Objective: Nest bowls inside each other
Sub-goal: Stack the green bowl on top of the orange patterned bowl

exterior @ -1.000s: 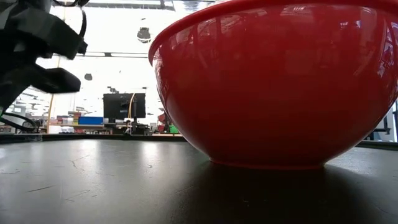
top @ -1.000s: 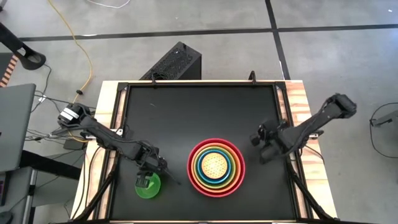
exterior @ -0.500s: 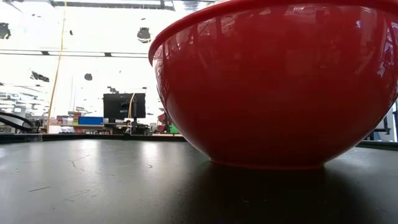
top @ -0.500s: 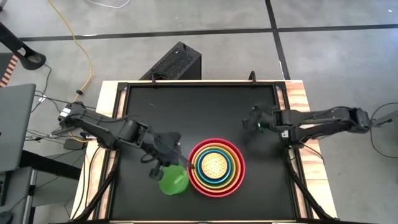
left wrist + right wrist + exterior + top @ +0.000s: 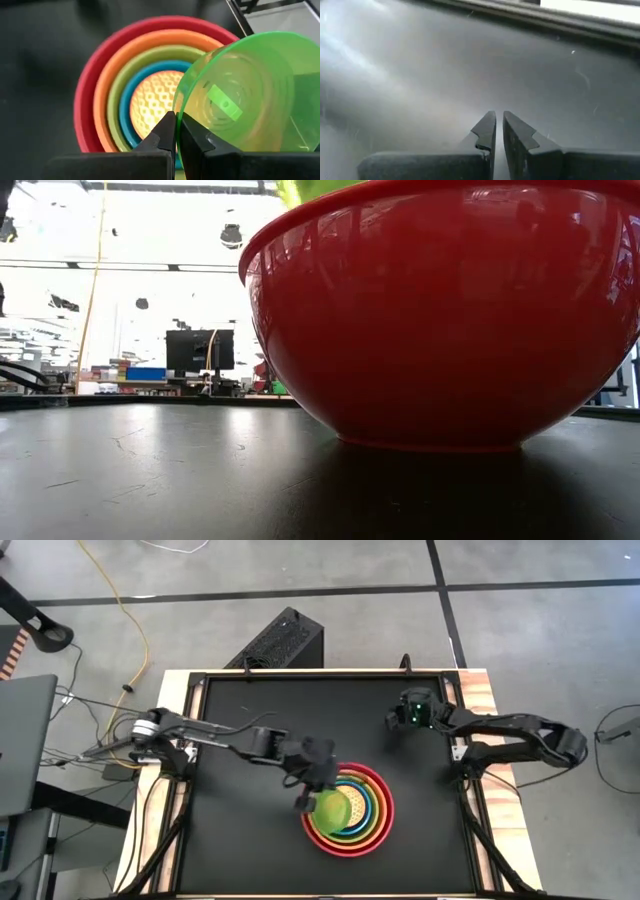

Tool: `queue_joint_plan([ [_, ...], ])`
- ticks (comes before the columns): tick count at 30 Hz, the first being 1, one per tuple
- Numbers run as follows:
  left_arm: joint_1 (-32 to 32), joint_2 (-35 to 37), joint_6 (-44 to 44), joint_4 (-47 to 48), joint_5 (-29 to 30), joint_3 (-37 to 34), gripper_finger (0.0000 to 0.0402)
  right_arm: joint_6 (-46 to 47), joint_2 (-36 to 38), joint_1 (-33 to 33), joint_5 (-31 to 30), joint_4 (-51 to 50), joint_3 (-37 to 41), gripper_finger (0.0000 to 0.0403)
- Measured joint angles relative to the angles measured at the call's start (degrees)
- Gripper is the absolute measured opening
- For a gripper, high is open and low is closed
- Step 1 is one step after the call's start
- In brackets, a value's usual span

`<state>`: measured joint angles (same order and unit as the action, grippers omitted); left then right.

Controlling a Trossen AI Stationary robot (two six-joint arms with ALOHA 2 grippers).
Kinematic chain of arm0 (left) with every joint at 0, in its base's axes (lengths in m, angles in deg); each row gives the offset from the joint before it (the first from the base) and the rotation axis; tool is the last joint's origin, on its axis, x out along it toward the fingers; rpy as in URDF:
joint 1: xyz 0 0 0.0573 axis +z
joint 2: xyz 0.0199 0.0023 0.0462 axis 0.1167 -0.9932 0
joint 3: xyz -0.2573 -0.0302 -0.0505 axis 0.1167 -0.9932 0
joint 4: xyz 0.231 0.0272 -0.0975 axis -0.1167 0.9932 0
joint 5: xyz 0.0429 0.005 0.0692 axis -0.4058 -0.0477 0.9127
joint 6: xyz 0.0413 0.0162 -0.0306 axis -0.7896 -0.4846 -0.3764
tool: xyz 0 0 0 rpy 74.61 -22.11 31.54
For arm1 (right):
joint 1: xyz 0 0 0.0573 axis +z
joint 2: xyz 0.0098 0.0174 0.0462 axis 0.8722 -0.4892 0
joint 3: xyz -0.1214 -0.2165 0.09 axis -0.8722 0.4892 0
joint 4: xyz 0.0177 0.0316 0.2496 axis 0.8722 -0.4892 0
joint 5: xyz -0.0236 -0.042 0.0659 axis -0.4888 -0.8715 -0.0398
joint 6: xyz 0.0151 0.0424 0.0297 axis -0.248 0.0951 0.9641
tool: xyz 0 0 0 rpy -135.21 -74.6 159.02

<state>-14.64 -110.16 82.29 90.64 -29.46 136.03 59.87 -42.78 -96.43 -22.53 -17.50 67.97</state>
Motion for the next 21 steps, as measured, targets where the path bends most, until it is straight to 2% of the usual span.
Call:
queue_joint_plan([
  [9,3.94,-14.06,-2.14,5.83,-7.34,12.51,0.0000,-1.84,-0.31,-1.07,0.01,2.66,1.93,0.0047],
  [16,4.73,-19.35,-2.99,6.77,-7.63,16.00,0.0000,-3.62,-0.29,-0.23,-0.01,3.24,1.93,0.0047],
  [21,4.67,-19.06,-3.03,7.37,-6.65,16.22,0.0000,-4.50,-0.29,0.34,0.00,3.31,1.94,0.0047],
])
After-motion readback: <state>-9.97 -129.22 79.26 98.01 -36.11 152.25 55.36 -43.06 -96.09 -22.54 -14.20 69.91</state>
